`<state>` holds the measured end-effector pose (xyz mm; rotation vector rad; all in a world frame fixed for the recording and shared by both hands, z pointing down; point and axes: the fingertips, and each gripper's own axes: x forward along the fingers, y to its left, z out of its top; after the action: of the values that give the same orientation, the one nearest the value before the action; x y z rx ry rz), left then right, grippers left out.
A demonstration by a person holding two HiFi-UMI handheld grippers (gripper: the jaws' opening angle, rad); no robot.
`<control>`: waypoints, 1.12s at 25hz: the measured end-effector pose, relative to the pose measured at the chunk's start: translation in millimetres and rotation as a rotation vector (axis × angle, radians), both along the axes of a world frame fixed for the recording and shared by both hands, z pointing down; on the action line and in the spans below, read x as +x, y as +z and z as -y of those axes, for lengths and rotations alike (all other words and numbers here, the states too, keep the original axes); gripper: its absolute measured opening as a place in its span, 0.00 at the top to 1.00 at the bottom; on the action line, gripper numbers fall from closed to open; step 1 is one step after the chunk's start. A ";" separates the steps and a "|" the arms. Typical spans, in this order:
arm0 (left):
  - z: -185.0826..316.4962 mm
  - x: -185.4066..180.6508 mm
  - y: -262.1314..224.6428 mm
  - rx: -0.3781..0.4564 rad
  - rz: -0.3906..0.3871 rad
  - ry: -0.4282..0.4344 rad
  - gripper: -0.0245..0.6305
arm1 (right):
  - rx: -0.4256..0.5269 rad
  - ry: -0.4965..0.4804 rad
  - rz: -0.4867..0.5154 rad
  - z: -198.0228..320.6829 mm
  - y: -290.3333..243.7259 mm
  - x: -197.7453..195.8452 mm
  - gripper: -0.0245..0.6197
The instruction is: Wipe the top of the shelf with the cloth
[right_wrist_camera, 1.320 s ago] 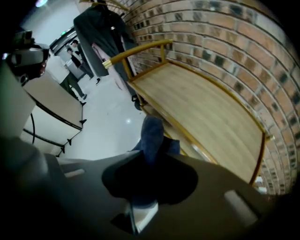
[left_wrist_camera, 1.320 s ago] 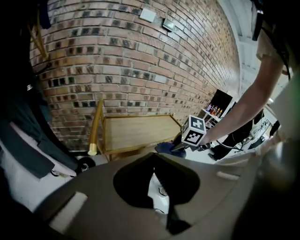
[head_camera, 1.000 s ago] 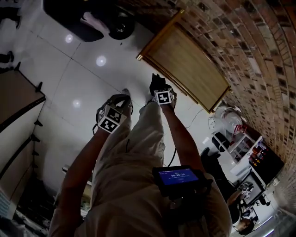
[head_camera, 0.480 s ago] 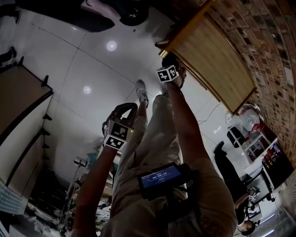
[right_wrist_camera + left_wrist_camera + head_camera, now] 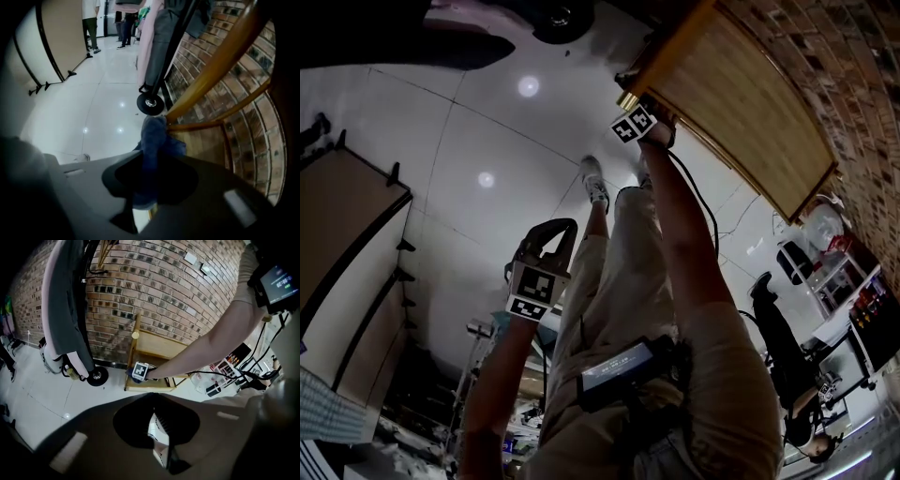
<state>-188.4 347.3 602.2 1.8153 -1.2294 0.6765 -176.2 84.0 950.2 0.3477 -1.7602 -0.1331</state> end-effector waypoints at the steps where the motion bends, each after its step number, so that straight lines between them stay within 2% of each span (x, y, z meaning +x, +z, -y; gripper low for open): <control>1: 1.9 3.3 0.2 0.003 -0.001 0.010 0.96 | -0.003 -0.025 0.016 -1.7 -0.1 -0.9 0.85; 5: 15.4 22.6 -0.7 0.020 -0.009 0.043 0.96 | -0.047 -0.066 0.036 -9.0 0.4 19.4 0.85; 9: 30.2 48.0 -1.8 0.032 -0.023 0.084 0.96 | -0.105 -0.026 0.012 -14.7 4.3 69.0 0.85; 12: 38.0 69.9 0.6 0.034 -0.033 0.130 0.96 | -0.149 0.021 -0.070 -24.2 18.6 131.7 0.85; 15: 45.8 92.3 5.2 0.030 -0.043 0.181 0.96 | -0.189 0.124 -0.146 -32.1 32.3 212.2 0.85; 18: 56.5 111.5 11.6 0.033 -0.043 0.225 0.96 | -0.152 0.135 -0.138 -31.4 26.0 264.0 0.85; 22: 65.5 136.0 19.4 0.017 -0.053 0.276 0.96 | -0.032 0.046 -0.087 -27.4 7.0 282.8 0.85; 24: 70.8 148.3 20.4 0.014 -0.053 0.302 0.96 | -0.003 0.022 -0.067 -28.0 4.0 284.4 0.85; 26: 78.5 158.8 19.9 0.019 -0.051 0.324 0.96 | 0.010 0.013 -0.018 -27.6 0.1 271.9 0.85; 28: 85.0 166.5 21.3 0.020 -0.047 0.339 0.96 | 0.025 -0.005 0.057 -25.8 -4.4 241.1 0.85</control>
<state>-21.9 262.3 623.5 2.0675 -0.9080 0.8039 64.9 109.8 945.8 0.3678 -1.8169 -0.1500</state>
